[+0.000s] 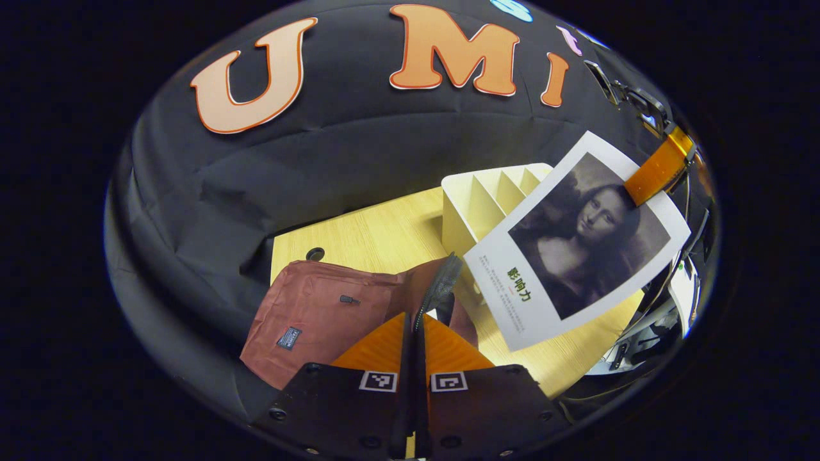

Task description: Open the schoolbag, grab two books from the bookshelf and put them into the schoolbag.

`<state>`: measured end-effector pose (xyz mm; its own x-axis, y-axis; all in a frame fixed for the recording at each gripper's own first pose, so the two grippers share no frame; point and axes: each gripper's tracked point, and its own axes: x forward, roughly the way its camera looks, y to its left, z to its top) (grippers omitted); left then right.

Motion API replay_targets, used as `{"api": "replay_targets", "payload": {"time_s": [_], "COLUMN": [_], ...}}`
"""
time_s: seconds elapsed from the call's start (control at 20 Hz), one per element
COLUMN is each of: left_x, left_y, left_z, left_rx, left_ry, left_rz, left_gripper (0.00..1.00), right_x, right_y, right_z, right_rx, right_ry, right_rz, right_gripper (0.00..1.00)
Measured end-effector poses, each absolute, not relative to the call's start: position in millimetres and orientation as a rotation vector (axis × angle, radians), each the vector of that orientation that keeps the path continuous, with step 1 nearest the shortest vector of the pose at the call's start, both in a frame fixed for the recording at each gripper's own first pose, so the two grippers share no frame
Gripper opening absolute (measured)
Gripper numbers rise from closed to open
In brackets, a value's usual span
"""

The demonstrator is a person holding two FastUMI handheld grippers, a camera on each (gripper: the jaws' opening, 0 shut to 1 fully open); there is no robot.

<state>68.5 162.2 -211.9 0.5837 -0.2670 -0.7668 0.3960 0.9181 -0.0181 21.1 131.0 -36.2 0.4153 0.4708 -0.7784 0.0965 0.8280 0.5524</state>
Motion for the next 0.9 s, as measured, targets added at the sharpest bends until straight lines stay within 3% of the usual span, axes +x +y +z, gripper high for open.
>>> {"api": "replay_targets", "payload": {"time_s": [0.9], "left_x": [72.0], "left_y": [169.8], "left_z": [-188.9], "left_rx": [0.194], "left_ry": [0.851], "left_rz": [-0.384], "left_gripper": [0.05], "right_x": [28.0], "right_y": [238.6], "right_z": [-140.8], "right_rx": [0.879], "right_ry": [1.085], "right_rz": [0.301], "right_gripper": [0.27]}}
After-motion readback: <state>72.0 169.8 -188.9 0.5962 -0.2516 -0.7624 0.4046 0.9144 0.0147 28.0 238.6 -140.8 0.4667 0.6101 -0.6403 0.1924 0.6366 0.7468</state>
